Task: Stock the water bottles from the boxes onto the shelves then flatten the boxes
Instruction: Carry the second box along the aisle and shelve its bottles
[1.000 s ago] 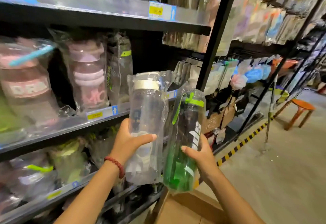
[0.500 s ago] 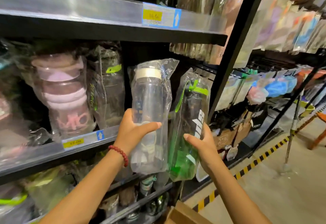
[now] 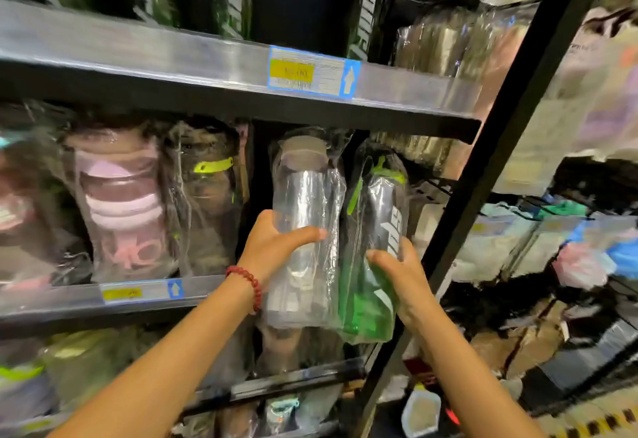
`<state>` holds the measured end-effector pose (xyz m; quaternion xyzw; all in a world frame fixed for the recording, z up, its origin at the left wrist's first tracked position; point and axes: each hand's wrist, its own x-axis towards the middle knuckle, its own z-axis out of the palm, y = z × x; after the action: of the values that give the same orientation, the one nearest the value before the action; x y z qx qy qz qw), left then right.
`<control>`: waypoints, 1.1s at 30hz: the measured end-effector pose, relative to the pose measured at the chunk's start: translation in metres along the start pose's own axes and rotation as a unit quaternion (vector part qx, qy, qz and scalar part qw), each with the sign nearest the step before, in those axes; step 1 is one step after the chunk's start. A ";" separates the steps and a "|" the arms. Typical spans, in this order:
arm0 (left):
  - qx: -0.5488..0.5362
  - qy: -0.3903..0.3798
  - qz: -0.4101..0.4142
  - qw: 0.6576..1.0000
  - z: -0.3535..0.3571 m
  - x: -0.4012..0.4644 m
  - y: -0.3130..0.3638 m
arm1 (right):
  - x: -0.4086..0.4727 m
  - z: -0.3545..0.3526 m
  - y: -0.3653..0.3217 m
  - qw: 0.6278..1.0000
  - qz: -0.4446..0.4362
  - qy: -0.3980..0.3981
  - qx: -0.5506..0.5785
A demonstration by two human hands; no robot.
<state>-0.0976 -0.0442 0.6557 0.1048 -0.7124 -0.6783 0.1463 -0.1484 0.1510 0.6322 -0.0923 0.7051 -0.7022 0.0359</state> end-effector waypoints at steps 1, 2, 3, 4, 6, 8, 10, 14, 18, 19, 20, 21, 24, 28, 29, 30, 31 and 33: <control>0.005 0.003 0.000 1.000 0.003 0.004 0.003 | 0.006 -0.003 -0.002 1.000 0.002 -0.006 0.013; 0.006 0.007 0.001 1.000 0.006 0.009 0.003 | 0.012 -0.006 -0.003 1.000 0.002 -0.006 0.021; 0.008 0.015 0.002 1.000 0.008 0.015 0.004 | 0.018 -0.007 -0.005 1.000 0.001 -0.001 0.028; 0.007 0.025 -0.002 1.000 0.010 0.017 0.008 | 0.024 -0.009 -0.008 1.000 -0.001 0.002 0.030; 0.001 0.044 -0.010 0.999 0.013 0.026 0.012 | 0.035 -0.008 -0.014 0.999 -0.004 0.007 0.041; -0.003 0.061 -0.010 0.998 0.016 0.033 0.016 | 0.044 -0.007 -0.017 0.999 0.000 0.006 0.046; -0.005 0.081 -0.005 0.997 0.018 0.038 0.018 | 0.053 -0.005 -0.019 0.999 -0.007 0.013 0.048; 0.048 0.145 -0.031 0.988 0.019 0.048 0.021 | 0.069 -0.003 -0.024 0.998 0.008 0.023 0.056; 0.051 0.156 -0.061 0.985 0.019 0.057 0.015 | 0.079 -0.002 -0.034 0.994 0.042 0.020 0.094; 0.051 0.164 -0.060 0.983 0.019 0.061 0.011 | 0.083 -0.002 -0.035 0.992 0.054 0.015 0.112; 0.056 0.168 -0.054 0.983 0.018 0.064 0.007 | 0.085 -0.002 -0.037 0.990 0.065 0.009 0.129; 0.064 0.169 -0.054 0.982 0.019 0.067 0.004 | 0.089 -0.003 -0.038 0.987 0.073 0.004 0.145; 0.066 0.182 -0.062 0.979 0.020 0.072 -0.004 | 0.098 -0.004 -0.037 0.978 0.099 -0.008 0.182; 0.053 0.179 -0.065 0.980 0.015 0.078 -0.015 | 0.105 -0.005 -0.031 0.963 0.122 -0.025 0.238; 0.065 0.176 -0.049 0.981 0.014 0.078 -0.016 | 0.107 -0.004 -0.030 0.959 0.125 -0.036 0.253; 0.077 0.181 -0.018 0.980 0.013 0.078 -0.016 | 0.109 -0.003 -0.030 0.954 0.128 -0.041 0.269; 0.089 0.189 0.015 0.978 0.012 0.078 -0.017 | 0.111 -0.002 -0.030 0.949 0.129 -0.042 0.285; 0.086 0.190 0.037 0.977 0.014 0.077 -0.018 | 0.112 0.005 -0.030 0.947 0.115 -0.026 0.297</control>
<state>-0.1749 -0.0592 0.6422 0.2174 -0.7310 -0.5761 0.2941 -0.2553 0.1255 0.6709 -0.0137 0.4689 -0.8684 0.1609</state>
